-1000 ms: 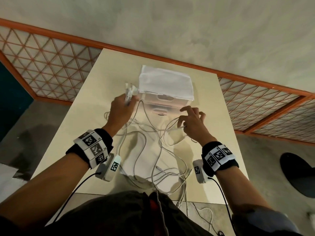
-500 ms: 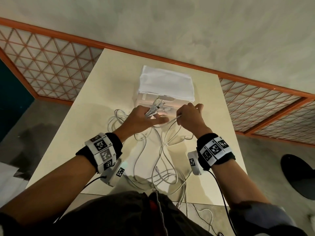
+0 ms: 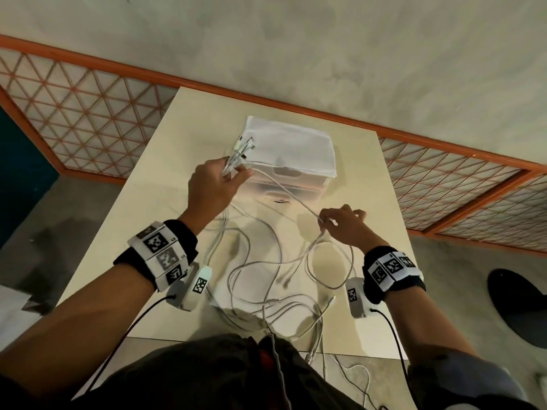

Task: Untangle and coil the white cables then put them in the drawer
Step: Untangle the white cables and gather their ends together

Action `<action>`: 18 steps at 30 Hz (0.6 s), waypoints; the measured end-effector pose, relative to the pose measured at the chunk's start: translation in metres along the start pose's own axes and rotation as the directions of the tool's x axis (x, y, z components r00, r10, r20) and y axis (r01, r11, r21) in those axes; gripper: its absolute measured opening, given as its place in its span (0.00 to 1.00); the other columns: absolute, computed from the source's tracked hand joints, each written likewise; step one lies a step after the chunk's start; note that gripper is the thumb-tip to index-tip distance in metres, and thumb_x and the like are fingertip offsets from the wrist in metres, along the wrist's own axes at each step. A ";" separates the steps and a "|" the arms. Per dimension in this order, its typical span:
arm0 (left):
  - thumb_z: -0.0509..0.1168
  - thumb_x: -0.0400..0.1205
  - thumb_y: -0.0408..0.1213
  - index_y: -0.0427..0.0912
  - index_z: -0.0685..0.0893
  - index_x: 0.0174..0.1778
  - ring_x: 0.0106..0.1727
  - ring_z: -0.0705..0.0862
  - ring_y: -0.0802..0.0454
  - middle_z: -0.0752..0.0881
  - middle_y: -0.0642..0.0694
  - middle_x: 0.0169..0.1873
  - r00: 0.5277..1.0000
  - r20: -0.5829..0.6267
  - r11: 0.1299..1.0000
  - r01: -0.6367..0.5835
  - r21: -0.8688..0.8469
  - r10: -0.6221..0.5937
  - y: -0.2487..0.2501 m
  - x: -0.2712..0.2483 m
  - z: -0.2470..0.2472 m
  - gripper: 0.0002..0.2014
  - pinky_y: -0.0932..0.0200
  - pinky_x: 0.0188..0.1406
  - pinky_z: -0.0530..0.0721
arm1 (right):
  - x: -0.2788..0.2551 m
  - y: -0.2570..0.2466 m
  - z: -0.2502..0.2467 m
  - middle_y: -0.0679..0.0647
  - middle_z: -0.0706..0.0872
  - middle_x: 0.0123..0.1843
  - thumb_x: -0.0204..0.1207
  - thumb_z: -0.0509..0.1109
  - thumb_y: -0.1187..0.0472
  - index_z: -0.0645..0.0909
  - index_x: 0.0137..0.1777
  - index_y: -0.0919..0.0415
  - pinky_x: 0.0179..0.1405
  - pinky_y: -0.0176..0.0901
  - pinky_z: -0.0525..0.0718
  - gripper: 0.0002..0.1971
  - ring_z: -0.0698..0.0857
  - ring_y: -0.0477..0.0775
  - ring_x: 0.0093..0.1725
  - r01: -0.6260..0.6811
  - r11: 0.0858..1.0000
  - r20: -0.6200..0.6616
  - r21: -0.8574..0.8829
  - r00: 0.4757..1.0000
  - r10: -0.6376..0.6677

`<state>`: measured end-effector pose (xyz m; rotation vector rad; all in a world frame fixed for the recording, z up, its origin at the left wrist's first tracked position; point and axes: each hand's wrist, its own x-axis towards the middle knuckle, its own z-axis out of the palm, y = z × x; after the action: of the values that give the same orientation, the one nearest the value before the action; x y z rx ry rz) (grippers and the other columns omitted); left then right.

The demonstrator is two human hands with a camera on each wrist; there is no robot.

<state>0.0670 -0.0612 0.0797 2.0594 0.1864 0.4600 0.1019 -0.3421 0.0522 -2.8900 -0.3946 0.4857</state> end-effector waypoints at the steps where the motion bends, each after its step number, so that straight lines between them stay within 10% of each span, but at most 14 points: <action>1: 0.73 0.74 0.52 0.45 0.88 0.41 0.27 0.73 0.47 0.72 0.54 0.18 1.000 -0.008 1.000 -0.002 0.019 0.002 0.001 0.000 0.000 0.13 0.55 0.32 0.72 | 0.000 0.003 0.000 0.44 0.81 0.45 0.77 0.51 0.53 0.72 0.35 0.44 0.60 0.49 0.55 0.12 0.72 0.54 0.62 -0.008 1.000 0.010 0.022 1.000 0.007; 5: 0.71 0.76 0.50 0.40 0.88 0.43 0.31 0.78 0.40 0.75 0.49 0.23 0.997 -0.073 0.999 0.006 0.050 -0.003 0.001 -0.001 0.003 0.15 0.55 0.32 0.71 | 0.000 0.005 -0.013 0.45 0.77 0.45 0.73 0.52 0.49 0.73 0.37 0.46 0.58 0.47 0.55 0.09 0.69 0.55 0.61 -0.019 0.981 0.000 0.194 1.000 0.019; 18: 0.69 0.77 0.50 0.41 0.87 0.46 0.46 0.84 0.33 0.89 0.36 0.39 0.977 -0.181 0.979 0.139 0.148 -0.111 -0.013 -0.001 -0.005 0.15 0.47 0.41 0.80 | 0.005 0.026 -0.020 0.51 0.81 0.61 0.81 0.63 0.47 0.83 0.56 0.44 0.64 0.56 0.62 0.10 0.74 0.58 0.64 -0.126 0.947 -0.088 -0.296 0.991 0.104</action>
<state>0.0646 -0.0511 0.0709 2.1481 0.4682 0.5604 0.1192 -0.3678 0.0633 -3.2299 -0.3138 0.3656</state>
